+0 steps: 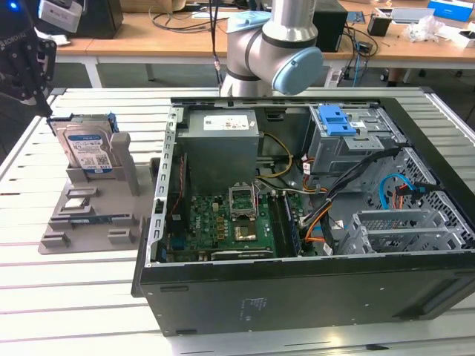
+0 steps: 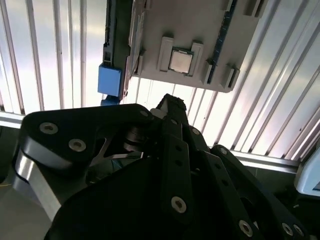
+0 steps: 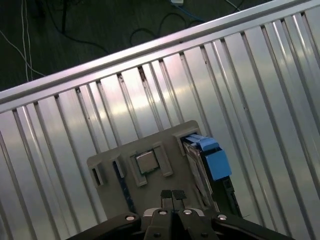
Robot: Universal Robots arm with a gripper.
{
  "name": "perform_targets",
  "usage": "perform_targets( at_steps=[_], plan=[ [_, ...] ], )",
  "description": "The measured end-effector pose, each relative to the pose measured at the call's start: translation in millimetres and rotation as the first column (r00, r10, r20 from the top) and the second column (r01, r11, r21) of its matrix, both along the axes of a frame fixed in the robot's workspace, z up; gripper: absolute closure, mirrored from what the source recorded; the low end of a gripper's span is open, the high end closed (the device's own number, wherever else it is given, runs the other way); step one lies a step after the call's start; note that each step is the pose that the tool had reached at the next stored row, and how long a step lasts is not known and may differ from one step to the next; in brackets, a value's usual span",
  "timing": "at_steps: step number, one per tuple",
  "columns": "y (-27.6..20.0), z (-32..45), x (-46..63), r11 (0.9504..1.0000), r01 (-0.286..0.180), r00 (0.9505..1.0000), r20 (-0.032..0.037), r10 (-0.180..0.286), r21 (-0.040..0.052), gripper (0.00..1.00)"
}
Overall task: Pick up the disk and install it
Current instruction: 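Pick up the disk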
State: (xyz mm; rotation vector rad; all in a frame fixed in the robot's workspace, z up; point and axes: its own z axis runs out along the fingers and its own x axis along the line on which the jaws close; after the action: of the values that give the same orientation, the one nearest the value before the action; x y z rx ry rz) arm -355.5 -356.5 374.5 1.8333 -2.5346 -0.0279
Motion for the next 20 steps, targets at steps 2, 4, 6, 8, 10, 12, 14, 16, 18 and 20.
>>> perform_targets(
  at_steps=[2, 4, 6, 8, 10, 12, 14, 16, 18, 20],
  plan=[
    [0.0, 0.0, 0.0, 0.9996, -0.028, 0.9996, 0.0, 0.028, 0.0, 0.89],
    [0.0, 0.0, 0.0, 0.9986, -0.052, 0.9986, 0.0, 0.052, 0.0, 0.89],
    [0.0, 0.0, 0.0, 0.9975, -0.071, 0.9975, 0.0, 0.071, 0.0, 0.89],
    [0.0, 0.0, 0.0, 0.9959, -0.09, 0.9959, 0.0, 0.09, 0.0, 0.89],
    [0.0, 0.0, 0.0, 0.9946, -0.104, 0.9946, 0.0, 0.104, 0.0, 0.89],
    [0.0, 0.0, 0.0, 0.9921, -0.126, 0.9921, 0.0, 0.126, 0.0, 0.89],
    [0.0, 0.0, 0.0, 0.988, -0.155, 0.988, 0.0, 0.155, 0.0, 0.89],
    [0.0, 0.0, 0.0, 0.9849, -0.173, 0.9849, 0.0, 0.173, 0.0, 0.89],
    [0.0, 0.0, 0.0, 0.9819, -0.189, 0.9819, 0.0, 0.189, -0.0001, 0.89],
    [0.0, 0.0, 0.0, 0.9789, -0.205, 0.9789, 0.0, 0.205, 0.0, 0.89]
  ],
)
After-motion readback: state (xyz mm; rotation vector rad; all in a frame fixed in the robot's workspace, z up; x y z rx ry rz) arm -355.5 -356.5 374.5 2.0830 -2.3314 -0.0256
